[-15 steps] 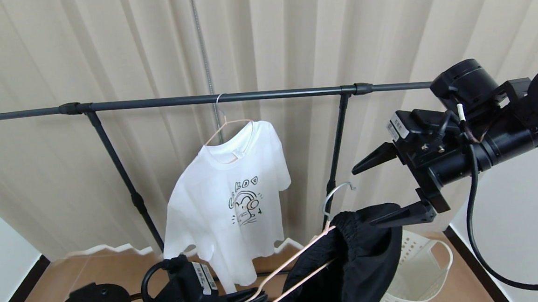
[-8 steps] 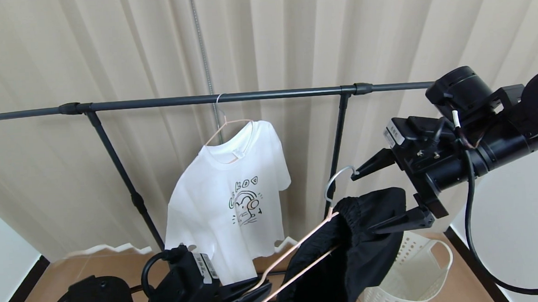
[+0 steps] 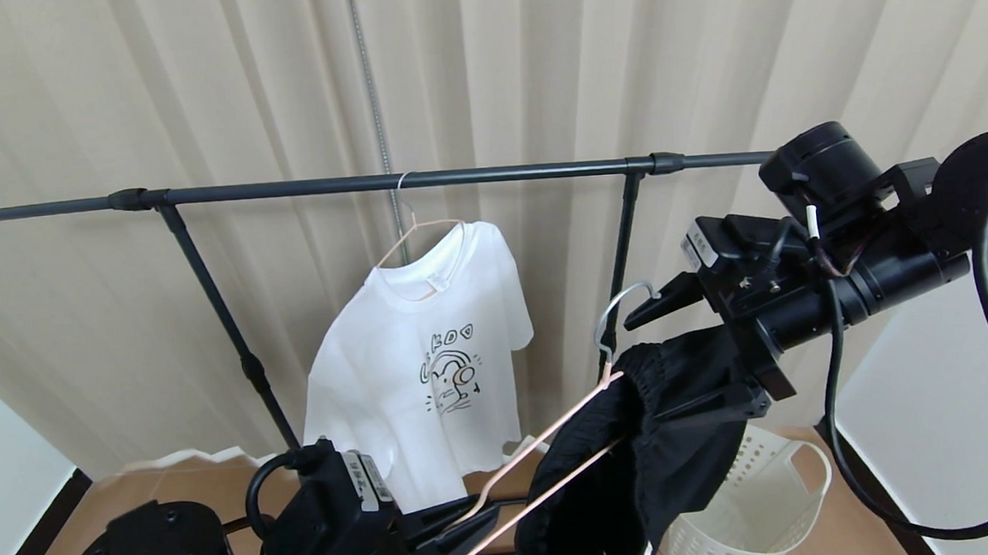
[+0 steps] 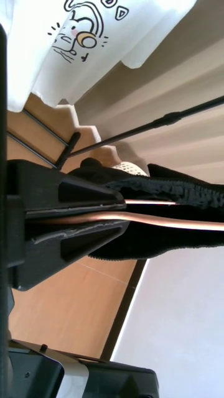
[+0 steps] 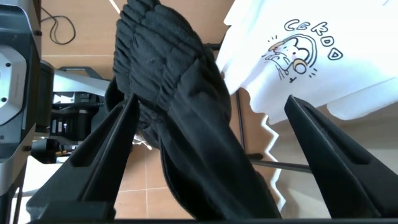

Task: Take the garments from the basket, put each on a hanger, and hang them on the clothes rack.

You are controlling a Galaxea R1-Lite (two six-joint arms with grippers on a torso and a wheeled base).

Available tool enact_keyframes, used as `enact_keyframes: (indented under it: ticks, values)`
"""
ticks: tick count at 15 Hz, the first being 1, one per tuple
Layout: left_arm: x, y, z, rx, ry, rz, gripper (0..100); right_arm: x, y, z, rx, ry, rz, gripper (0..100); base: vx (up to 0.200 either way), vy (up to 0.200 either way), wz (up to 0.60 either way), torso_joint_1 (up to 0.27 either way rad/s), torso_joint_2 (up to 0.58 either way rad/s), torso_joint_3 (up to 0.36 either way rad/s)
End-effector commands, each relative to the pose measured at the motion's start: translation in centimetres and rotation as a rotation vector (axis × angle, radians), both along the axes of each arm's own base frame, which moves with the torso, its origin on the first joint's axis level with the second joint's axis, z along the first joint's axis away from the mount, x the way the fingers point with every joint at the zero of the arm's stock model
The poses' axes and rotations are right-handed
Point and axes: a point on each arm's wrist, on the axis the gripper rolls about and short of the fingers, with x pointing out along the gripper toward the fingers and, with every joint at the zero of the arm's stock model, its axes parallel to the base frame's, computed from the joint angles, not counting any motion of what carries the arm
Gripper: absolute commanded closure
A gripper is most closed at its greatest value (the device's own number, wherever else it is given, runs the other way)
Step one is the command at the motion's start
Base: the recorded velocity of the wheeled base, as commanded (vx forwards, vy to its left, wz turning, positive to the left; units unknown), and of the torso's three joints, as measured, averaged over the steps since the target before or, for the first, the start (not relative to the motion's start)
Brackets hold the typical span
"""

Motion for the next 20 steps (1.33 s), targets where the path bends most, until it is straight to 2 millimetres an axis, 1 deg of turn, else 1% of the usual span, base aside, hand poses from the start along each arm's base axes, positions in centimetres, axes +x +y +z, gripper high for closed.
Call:
enact_keyframes:
  ticks: [1,6,14,15,20]
  values:
    - [-0.07,0.04,0.10,-0.003,-0.004,-0.001,100,0.21,0.39,-0.41,-0.004,0.011,0.008,0,0.000,0.000,0.00,0.000,0.00,0.000]
    - [-0.11,0.08,0.24,-0.008,-0.007,-0.001,100,0.53,0.78,-0.71,-0.001,0.009,0.013,0,0.000,0.000,0.00,0.000,0.00,0.000]
    - [-0.15,0.11,0.43,-0.014,-0.015,-0.001,100,0.52,1.04,-0.73,0.002,0.014,0.017,0,0.000,0.000,0.00,0.000,0.00,0.000]
    - [-0.18,0.15,0.35,-0.011,-0.012,-0.001,100,0.59,1.07,-0.79,0.001,0.015,0.017,100,0.000,0.000,0.00,0.000,0.00,0.000]
    - [-0.04,0.15,0.33,-0.012,-0.009,0.004,100,0.60,1.03,-0.63,0.005,0.012,0.017,100,0.000,0.000,0.00,0.000,0.00,0.000]
